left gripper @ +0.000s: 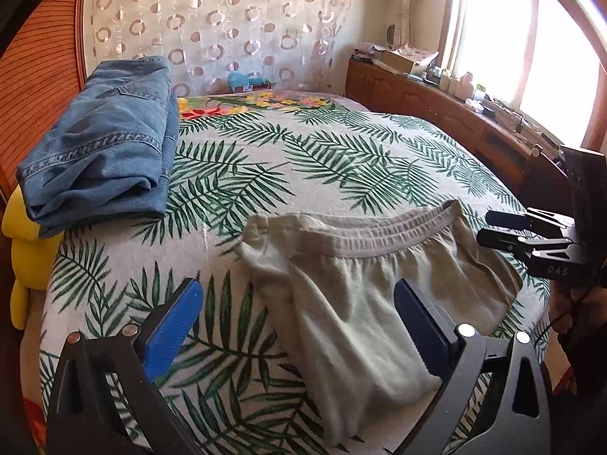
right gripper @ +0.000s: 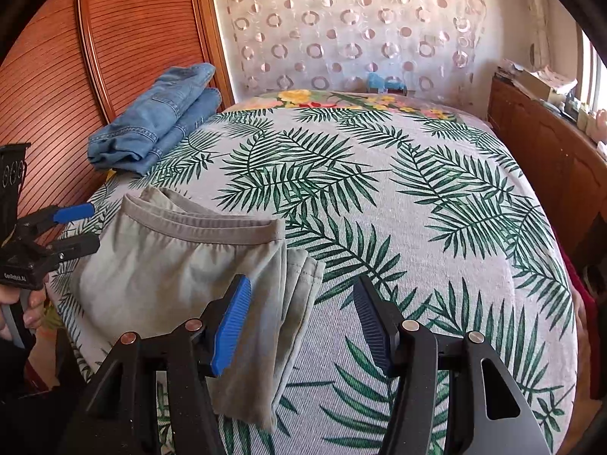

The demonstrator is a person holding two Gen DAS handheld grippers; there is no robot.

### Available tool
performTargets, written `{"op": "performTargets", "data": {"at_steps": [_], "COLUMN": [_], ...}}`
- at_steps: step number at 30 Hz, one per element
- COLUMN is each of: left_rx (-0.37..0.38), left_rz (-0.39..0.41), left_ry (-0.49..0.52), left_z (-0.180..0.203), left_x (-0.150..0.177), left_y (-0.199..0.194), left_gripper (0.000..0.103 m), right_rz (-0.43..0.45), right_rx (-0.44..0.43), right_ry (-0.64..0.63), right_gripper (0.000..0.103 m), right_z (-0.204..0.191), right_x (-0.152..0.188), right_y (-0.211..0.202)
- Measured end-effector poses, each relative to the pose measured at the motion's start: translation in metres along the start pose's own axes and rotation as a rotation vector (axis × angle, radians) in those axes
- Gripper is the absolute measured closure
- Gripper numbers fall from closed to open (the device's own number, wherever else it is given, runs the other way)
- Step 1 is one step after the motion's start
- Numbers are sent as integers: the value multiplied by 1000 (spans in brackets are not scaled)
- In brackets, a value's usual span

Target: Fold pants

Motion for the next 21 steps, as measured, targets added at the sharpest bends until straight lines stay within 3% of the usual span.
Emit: {"op": "performTargets", "data": {"at_steps": [21], "left_rx": [58], "left_rz": [-73], "left_ry": [39], "left_z": [-13], "left_x": [-19], "left_y": [32], "left_gripper": [5], "right_rz": [-75], "right_rx": [-14], "right_ry": [-22], "right_gripper": [45], "right_z": [-9], "right_x": [-10], "right_y": [34]}}
Point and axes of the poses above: each gripper's, at about its wrist camera, not at the fingertips, and y roughly the way its jaws point, z to its right, x to its underside, the point moved 8 cm from there along y, roughly the way its jaws point, and after that the axes turned 1 degree about -z, right-handed, at the moved point
